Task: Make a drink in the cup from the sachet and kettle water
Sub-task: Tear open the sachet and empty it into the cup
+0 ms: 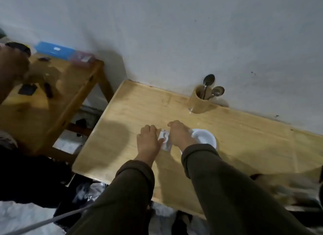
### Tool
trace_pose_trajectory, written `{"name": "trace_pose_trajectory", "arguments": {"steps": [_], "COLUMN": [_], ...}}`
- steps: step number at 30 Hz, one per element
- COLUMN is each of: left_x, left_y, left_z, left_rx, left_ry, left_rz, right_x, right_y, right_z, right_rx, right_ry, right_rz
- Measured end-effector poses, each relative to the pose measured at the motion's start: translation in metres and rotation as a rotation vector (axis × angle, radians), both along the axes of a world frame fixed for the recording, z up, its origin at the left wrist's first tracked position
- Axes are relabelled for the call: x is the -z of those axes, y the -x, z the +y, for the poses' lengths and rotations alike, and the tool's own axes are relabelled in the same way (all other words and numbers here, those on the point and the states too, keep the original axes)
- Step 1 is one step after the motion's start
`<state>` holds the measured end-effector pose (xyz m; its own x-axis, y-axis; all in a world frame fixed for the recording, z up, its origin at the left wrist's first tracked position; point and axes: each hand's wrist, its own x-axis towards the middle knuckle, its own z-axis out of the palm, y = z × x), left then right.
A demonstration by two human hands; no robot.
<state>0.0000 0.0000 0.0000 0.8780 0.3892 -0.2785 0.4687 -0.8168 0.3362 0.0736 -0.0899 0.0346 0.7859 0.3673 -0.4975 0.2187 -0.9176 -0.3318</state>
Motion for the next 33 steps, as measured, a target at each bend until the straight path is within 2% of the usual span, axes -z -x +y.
{"name": "trace_pose_trajectory", "arguments": {"steps": [4,7,12,16,21,24,27,33], "left_x": [0.013,0.020,0.023,0.023,0.017,0.001,-0.024,-0.078], "left_y": [-0.001,-0.001,-0.005,-0.009,-0.012,-0.015,-0.021,-0.040], "left_z": [0.002,0.002,0.004,0.004,0.010,0.015,0.022,0.043], "left_rx": [-0.015,-0.037,-0.044,-0.018,-0.068,-0.119,-0.136,0.028], "left_ry": [0.035,0.075,0.079,0.112,0.321,0.462,0.585,0.720], "left_rz": [0.034,0.012,-0.022,-0.043,-0.061,-0.151,-0.266,-0.292], "right_x": [0.013,0.026,0.022,0.019,-0.006,-0.024,-0.050,-0.106], "right_y": [-0.001,0.000,-0.002,-0.005,-0.009,-0.014,-0.020,-0.030], "right_z": [0.002,0.002,0.005,0.008,0.003,0.001,0.000,-0.010], "right_rx": [-0.068,-0.028,-0.049,-0.017,0.098,0.240,0.242,0.263], "right_ry": [0.119,0.097,0.175,0.181,-0.008,-0.202,-0.277,-0.353], "right_rz": [0.000,-0.067,-0.121,-0.075,-0.040,-0.017,-0.029,-0.172]}}
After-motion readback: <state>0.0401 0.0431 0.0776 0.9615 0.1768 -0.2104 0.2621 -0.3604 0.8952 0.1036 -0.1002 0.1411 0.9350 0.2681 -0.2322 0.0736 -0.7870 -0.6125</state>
